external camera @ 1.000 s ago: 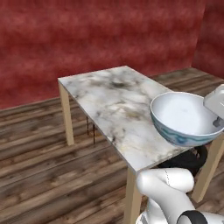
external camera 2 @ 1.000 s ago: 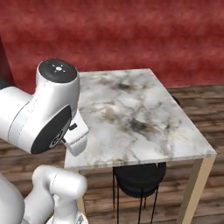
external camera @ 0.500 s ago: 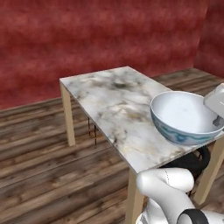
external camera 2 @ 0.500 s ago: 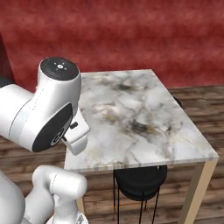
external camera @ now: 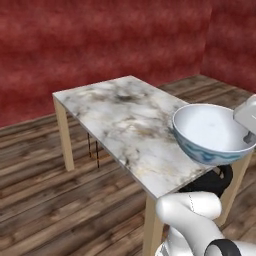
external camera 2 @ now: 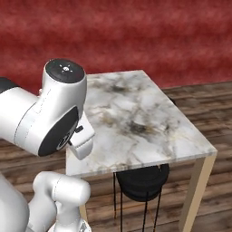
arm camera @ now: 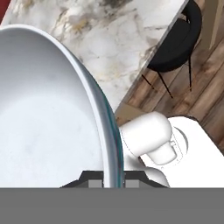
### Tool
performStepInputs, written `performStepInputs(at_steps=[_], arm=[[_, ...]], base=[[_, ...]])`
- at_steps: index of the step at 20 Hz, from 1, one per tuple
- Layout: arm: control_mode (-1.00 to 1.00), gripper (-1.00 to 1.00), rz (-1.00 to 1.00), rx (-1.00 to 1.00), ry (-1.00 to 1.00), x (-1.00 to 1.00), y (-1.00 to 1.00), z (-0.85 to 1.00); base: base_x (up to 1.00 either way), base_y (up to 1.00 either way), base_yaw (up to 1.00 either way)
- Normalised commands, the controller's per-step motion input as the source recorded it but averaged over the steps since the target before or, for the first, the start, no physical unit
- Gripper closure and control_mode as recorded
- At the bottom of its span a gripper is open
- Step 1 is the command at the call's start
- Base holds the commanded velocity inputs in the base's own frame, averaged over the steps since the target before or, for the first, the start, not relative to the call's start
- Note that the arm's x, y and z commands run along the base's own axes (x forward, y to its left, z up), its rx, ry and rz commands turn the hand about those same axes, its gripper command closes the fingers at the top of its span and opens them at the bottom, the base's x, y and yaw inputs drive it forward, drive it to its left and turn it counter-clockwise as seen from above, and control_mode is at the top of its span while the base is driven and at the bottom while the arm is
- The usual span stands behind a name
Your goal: Clear the mugs and bowl far away from the sink.
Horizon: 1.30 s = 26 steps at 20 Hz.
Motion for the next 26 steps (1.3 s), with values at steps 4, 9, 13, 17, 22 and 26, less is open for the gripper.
performStepInputs(at_steps=[4, 9, 13, 17, 22, 26], arm=[[-1.0, 1.0, -0.14, 0.0, 0.1, 0.75, 0.0, -0.31], [-1.0, 1.0, -0.11, -0.02, 0.08, 1.0, 0.0, -0.57], [-1.0, 1.0, -0.06, 0.0, 0.03, 1.0, 0.0, -0.54], [-1.0, 1.0, 0.0, 0.0, 0.0, 1.0, 0.0, -0.23], [-1.0, 1.0, 0.0, 0.0, 0.0, 1.0, 0.0, -0.23], [-1.0, 1.0, 0.06, -0.01, 0.0, 0.97, 0.0, -0.37]], base=[[0.25, 0.03, -0.09], [0.0, 0.0, 0.0], [0.0, 0.0, 0.0], [0.0, 0.0, 0.0], [0.0, 0.0, 0.0], [0.0, 0.0, 0.0]])
